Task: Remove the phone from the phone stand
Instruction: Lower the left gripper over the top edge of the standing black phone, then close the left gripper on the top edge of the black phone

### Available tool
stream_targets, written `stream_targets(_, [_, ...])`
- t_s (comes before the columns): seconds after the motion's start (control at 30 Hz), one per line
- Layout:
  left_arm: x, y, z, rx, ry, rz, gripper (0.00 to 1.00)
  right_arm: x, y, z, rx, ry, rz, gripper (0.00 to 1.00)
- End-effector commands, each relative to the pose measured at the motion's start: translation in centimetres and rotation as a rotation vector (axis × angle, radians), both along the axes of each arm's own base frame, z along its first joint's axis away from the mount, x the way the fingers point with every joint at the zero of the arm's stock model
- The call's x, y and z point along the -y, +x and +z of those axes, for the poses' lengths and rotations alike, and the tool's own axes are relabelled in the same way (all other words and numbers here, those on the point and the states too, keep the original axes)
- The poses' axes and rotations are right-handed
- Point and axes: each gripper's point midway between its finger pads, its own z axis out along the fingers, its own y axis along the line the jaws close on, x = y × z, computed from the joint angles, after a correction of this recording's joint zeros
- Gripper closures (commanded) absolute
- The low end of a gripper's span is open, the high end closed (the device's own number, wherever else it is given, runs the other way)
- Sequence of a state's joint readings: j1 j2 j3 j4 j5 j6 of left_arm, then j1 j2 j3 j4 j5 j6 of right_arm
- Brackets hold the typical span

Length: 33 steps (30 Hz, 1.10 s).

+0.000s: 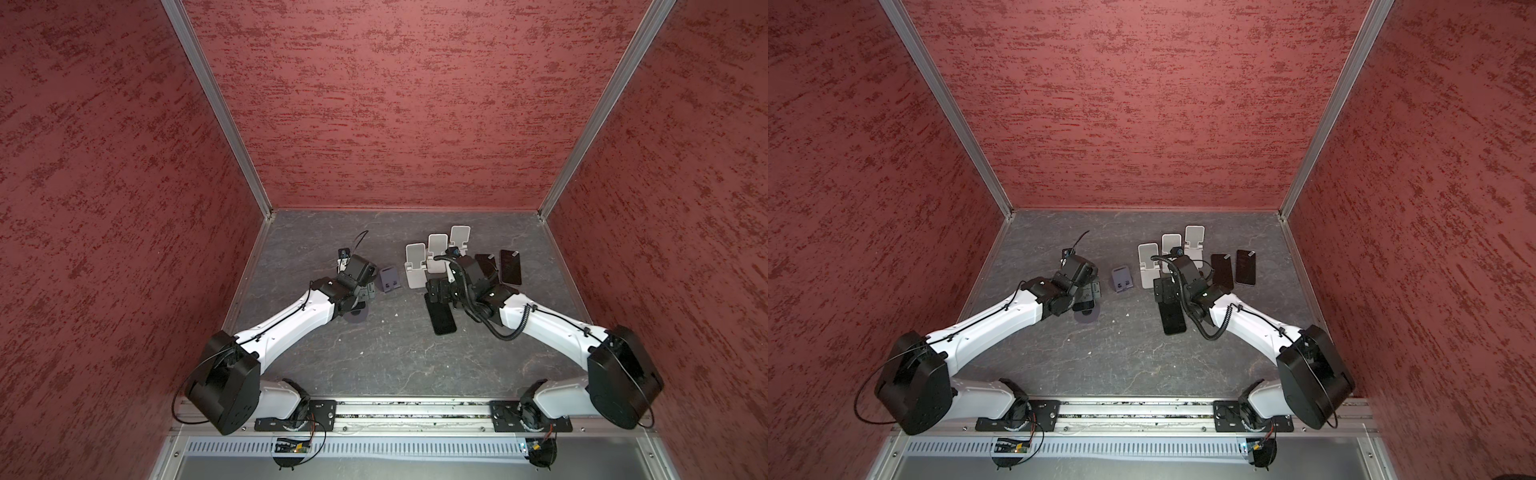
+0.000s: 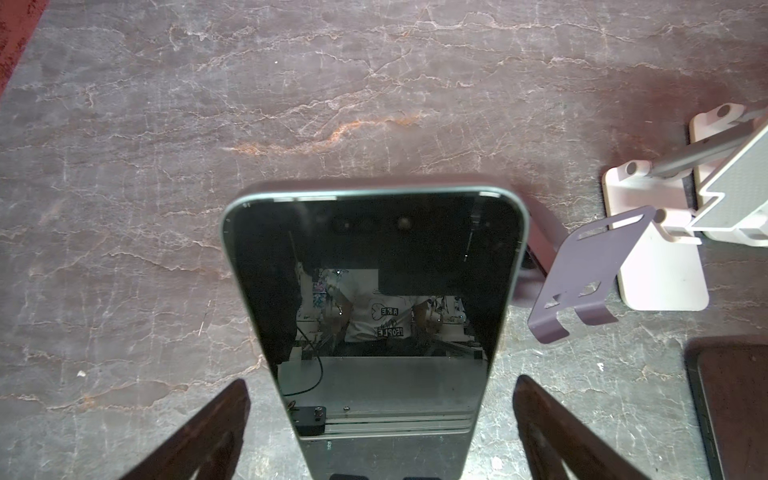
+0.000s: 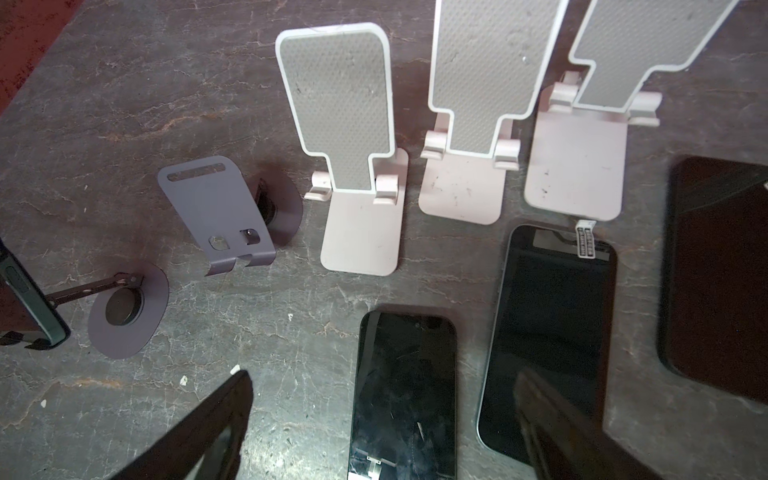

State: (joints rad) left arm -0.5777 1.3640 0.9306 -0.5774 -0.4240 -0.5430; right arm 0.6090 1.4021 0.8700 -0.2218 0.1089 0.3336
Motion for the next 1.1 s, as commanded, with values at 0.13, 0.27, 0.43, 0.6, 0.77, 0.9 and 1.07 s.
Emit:
stream_targets(0.13, [0.34, 1.07, 0.44, 0.023, -0.008, -0.006, 0.04, 0.06, 0.36, -0.37, -0.005, 0.02, -0.017, 0.01])
stream_targets(0.27, [0.41, 1.22, 0.43, 0.027, -0.007, -0.011, 0.05, 0.01, 0.3, -0.38, -0.008, 0.025, -0.019, 0.01])
stream_targets(0.43, [0.44, 1.37, 0.27, 0.028, -0.006, -0.012, 0.07, 0.09, 0.27, -0.37, -0.011, 0.026, -0.022, 0.01])
stream_targets(0.6, [0.57, 1.46, -0.07, 0.024, -0.007, -0.015, 0.09, 0.11, 0.23, -0.36, -0.013, 0.026, -0.021, 0.01])
stream_targets(0.77, [0.61, 1.46, -0.26, 0.022, -0.007, -0.017, 0.11, 0.11, 0.2, -0.53, -0.018, 0.026, -0.022, 0.01])
stream_targets(0.9, [0.54, 1.41, -0.33, 0.028, -0.009, -0.017, 0.14, 0.03, 0.25, -0.65, -0.021, 0.026, -0.021, 0.01])
stream_targets(1.07, [0.52, 1.4, -0.32, 0.037, -0.009, -0.021, 0.16, 0.01, 0.28, -0.71, -0.022, 0.024, -0.02, 0.01])
